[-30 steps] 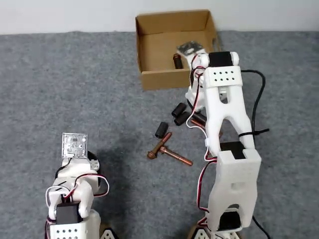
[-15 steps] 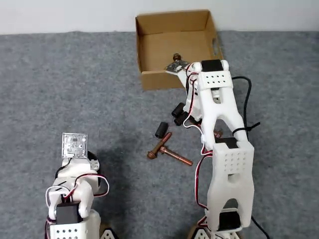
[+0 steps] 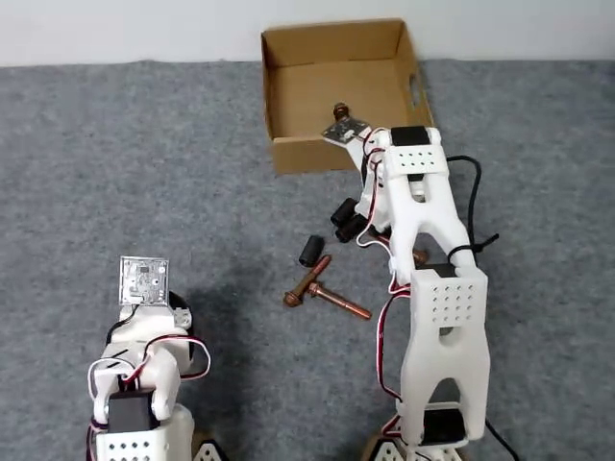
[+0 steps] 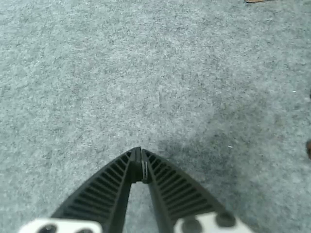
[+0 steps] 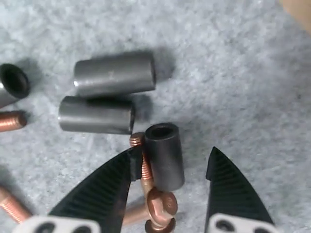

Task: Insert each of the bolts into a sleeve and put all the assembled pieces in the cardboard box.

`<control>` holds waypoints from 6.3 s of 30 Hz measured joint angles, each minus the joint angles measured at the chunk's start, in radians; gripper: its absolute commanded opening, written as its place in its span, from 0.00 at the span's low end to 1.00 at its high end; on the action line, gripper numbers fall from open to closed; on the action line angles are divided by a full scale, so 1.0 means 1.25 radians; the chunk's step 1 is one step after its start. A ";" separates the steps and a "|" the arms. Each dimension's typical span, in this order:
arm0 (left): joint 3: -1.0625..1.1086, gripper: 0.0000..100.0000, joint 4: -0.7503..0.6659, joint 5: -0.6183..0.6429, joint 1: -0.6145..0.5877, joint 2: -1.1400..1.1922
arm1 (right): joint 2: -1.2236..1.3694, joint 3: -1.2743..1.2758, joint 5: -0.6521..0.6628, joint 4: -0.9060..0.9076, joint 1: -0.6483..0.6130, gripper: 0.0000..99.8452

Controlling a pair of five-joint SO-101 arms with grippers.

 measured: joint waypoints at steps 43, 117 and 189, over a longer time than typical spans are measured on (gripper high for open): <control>0.000 0.01 0.000 0.000 -0.006 0.000 | -0.017 -0.045 -0.037 0.134 0.009 0.01; -0.945 0.01 -0.021 0.355 0.516 1.214 | -2.142 1.442 -0.741 -0.021 0.436 0.01; -2.487 0.00 0.511 0.399 0.664 2.241 | -2.143 1.455 -0.738 -0.021 0.460 0.01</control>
